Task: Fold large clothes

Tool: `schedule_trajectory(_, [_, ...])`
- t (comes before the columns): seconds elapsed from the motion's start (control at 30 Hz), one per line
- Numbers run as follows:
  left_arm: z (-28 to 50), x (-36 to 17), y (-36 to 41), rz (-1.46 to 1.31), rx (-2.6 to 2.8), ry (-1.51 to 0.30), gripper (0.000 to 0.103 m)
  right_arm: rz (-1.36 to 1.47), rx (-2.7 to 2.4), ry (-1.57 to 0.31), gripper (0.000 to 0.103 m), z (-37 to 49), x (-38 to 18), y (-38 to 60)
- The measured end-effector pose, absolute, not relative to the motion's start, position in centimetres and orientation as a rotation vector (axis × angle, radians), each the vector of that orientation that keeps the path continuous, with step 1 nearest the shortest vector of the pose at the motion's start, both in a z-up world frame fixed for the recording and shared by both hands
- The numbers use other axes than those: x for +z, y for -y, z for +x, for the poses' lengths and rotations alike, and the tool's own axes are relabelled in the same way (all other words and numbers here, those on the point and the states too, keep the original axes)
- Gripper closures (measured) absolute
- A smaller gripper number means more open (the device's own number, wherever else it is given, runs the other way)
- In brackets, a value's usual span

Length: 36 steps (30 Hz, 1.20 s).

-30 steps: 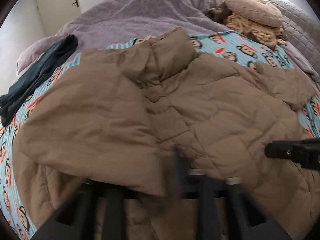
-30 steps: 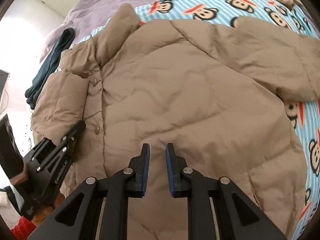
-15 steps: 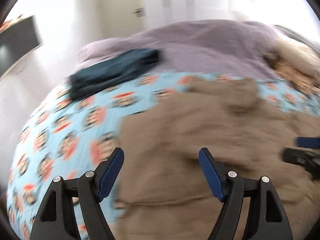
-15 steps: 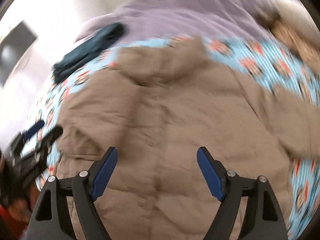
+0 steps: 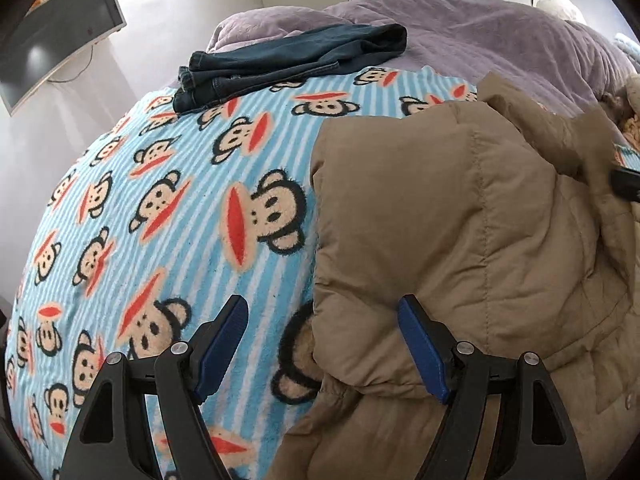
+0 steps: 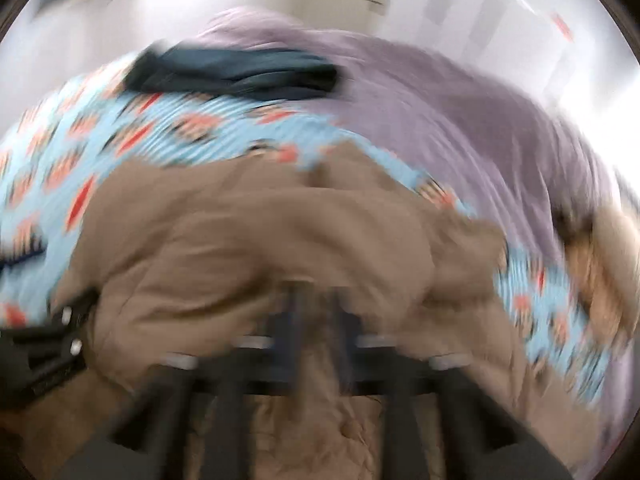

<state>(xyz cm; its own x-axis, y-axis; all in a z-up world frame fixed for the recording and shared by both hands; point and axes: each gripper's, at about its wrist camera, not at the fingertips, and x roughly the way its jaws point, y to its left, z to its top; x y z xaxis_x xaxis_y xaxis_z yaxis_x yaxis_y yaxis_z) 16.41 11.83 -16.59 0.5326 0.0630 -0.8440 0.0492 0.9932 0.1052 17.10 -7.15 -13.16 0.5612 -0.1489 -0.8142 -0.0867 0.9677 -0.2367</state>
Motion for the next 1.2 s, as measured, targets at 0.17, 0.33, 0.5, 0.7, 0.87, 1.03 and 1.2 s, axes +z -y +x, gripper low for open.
schedule_trajectory(0.17, [17.0,-17.2,-12.0,0.123,-0.015,-1.022,0.025,0.158,-0.146,-1.011,0.099,15.5,-12.8,17.2])
schedule_trajectory(0.33, [17.8,-14.9,-11.9,0.119,-0.03,-0.987,0.025,0.376,-0.173,-1.135,0.098,12.9,-16.0,22.1])
schedule_trajectory(0.5, [20.2,-12.1,-11.6,0.111,-0.03,-0.91,0.025,0.713,-0.154,-1.117,0.073,10.3,-17.1,26.6])
schedule_trajectory(0.7, [23.3,-14.2,-11.3,0.095,0.004,-0.977,0.025,1.009,-0.063,-1.031,0.069,11.1,-18.0,29.4])
schedule_trajectory(0.87, [22.4,-14.5,-10.9,0.105,-0.007,-0.986,0.025,1.072,0.008,-0.968,0.004,10.3,-16.8,29.2])
schedule_trajectory(1.03, [23.5,-14.2,-11.0,0.103,0.004,-0.988,0.025,0.97,-0.045,-1.021,0.001,10.7,-16.9,29.3])
schedule_trajectory(1.2, [24.1,-14.8,-10.4,0.091,-0.004,-0.999,0.025,1.002,-0.1,-1.095,0.095,13.1,-19.3,29.7])
